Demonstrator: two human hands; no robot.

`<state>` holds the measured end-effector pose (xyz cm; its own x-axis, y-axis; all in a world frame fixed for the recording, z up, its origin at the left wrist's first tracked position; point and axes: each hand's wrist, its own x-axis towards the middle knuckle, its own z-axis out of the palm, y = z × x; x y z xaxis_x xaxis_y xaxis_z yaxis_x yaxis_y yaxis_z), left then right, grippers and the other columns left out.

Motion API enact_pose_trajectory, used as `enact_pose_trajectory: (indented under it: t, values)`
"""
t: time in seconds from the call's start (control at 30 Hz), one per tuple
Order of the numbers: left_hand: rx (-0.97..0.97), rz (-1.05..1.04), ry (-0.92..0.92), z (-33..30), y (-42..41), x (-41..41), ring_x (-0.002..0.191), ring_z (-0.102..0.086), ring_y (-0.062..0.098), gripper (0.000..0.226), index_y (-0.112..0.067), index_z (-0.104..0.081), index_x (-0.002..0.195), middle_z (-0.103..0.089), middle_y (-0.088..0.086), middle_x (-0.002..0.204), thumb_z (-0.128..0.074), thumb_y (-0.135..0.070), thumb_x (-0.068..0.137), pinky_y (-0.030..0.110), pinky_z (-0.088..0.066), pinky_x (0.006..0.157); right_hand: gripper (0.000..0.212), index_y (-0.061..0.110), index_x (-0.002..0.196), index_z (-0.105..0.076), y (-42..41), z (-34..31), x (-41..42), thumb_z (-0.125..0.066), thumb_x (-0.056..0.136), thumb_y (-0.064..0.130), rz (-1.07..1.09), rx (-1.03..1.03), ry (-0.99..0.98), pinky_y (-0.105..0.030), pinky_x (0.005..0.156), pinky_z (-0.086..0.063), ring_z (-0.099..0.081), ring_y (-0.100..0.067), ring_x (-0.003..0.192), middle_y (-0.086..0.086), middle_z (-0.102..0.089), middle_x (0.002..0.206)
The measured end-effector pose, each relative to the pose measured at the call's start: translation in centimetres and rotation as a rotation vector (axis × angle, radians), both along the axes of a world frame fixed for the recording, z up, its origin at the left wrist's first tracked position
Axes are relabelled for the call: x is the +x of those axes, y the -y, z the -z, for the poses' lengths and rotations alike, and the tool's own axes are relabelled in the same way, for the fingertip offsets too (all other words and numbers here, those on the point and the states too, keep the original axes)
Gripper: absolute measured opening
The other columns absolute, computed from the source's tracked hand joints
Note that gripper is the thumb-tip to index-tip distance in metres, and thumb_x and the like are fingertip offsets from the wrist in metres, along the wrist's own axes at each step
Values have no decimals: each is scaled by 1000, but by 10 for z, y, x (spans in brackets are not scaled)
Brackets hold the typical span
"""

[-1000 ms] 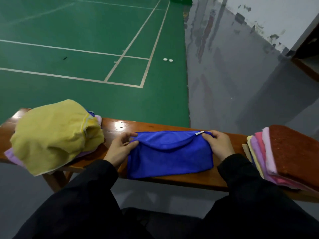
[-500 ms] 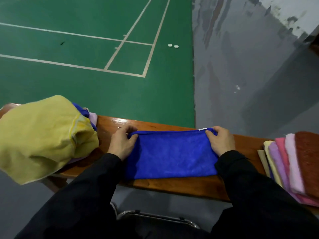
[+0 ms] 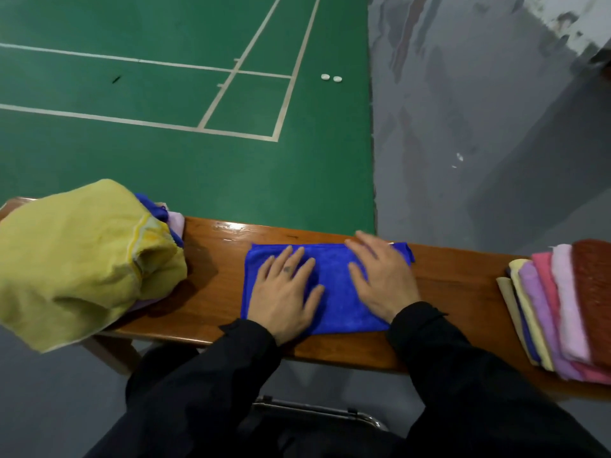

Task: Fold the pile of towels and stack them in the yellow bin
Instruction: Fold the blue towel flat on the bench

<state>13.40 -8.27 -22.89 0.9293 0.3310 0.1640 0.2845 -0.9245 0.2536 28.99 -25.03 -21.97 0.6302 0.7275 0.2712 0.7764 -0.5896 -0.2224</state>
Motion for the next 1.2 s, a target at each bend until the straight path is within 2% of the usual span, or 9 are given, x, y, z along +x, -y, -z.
enact_pose_trajectory:
  t: [0.1,0.23,0.5,0.6,0.7,0.77,0.83,1.07,1.2]
  values:
    - [62,-35,-178,18,8,8,155,-16,26,77,-28,-30,159,-20,4,168,-27,-71,94,55,-9,124,67,28,157,-39,-7,21,-8,-27,99,59,-28,-248,-100,-45,126,-20,-28,-27,153,-6,-31,166]
    - [87,-9,-245,18,10,5,157,-5,25,80,-30,-15,162,-8,4,169,-21,-72,94,55,-1,124,75,35,162,-21,-3,20,-11,-11,95,67,3,-383,-122,-44,128,-4,-10,-25,158,-3,-12,171]
    - [86,43,-272,19,39,-39,157,3,23,80,-32,-7,161,3,0,168,-14,-76,95,55,4,124,76,37,163,-14,42,22,-66,-8,95,70,64,-384,-162,-45,128,-3,-4,-23,159,0,-2,172]
    - [75,60,-328,12,41,-41,156,11,21,82,-34,0,162,10,-1,169,-10,-77,93,52,8,124,86,40,162,-4,42,15,-68,8,87,80,58,-418,-189,-45,128,3,6,-22,159,1,6,172]
    - [-70,-117,-249,-2,34,-50,157,-3,25,85,-26,-16,161,-10,5,170,-19,-75,92,47,-7,125,97,40,163,-6,51,4,-69,18,79,83,68,-348,-174,-48,128,1,5,-24,159,-2,3,172]
    - [-162,-417,-122,-10,23,-67,144,-29,35,79,-16,-37,151,-38,14,156,-36,-68,91,48,-28,115,96,39,163,-9,63,3,-70,18,81,82,73,-317,-168,-46,128,1,2,-24,159,-2,1,172]
    - [-157,-599,-173,-13,13,-80,130,-40,38,70,-13,-49,136,-48,16,143,-47,-66,90,49,-35,105,100,41,162,-3,72,6,-69,26,76,82,66,-389,-174,-44,128,3,5,-22,159,0,7,171]
    - [-344,-503,-135,-21,4,-59,118,-52,36,28,-13,-58,113,-59,12,121,-60,-32,93,45,-44,96,103,42,162,3,58,6,-53,24,70,83,63,-417,-211,-44,128,6,8,-20,158,1,9,172]
    - [-603,-546,29,-30,-16,-56,93,-62,36,16,-18,-48,97,-62,9,94,-63,-23,94,38,-47,80,91,36,162,-20,75,1,-45,9,88,81,129,-93,-189,-42,127,-4,-10,-23,158,-3,-17,170]
